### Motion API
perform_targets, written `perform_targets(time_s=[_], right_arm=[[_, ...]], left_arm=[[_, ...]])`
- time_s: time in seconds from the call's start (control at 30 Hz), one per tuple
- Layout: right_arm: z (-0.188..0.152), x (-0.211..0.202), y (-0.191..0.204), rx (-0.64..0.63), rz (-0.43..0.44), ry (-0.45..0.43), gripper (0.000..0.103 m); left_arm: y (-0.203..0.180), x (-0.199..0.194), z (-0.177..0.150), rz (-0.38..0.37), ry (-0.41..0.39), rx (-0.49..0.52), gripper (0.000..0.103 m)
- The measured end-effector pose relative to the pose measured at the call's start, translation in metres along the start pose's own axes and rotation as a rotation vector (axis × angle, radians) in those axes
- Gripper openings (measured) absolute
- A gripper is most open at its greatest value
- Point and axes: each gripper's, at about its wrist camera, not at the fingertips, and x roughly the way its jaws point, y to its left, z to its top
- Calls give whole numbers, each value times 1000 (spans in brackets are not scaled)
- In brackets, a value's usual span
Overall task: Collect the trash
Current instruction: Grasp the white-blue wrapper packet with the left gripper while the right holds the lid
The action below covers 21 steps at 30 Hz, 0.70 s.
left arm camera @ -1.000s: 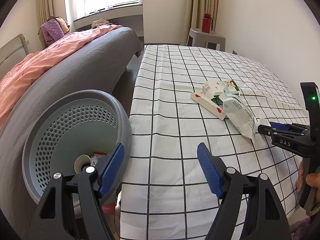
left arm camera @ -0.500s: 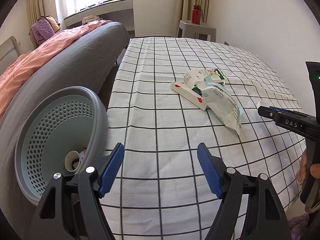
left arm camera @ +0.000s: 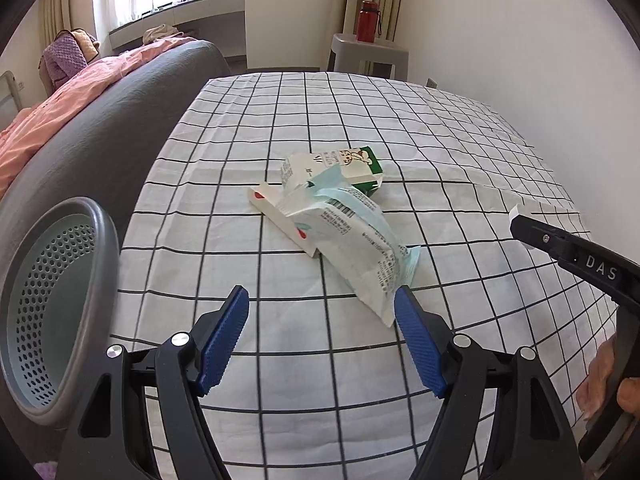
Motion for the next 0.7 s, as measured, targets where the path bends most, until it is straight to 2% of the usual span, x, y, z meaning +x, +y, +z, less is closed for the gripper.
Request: perform_targets(time_s=[0.27, 0.6, 0.7], right_arm=[[5, -10, -11, 27, 20, -19, 39], [7, -22, -11, 26, 46, -42, 39], [6, -22, -10, 22, 48, -41, 39]], left_arm=[[-20, 24, 15, -6, 14, -26, 72], [-24, 53, 21, 6, 34, -66, 71], [-21, 56, 20, -6, 44, -77, 57]])
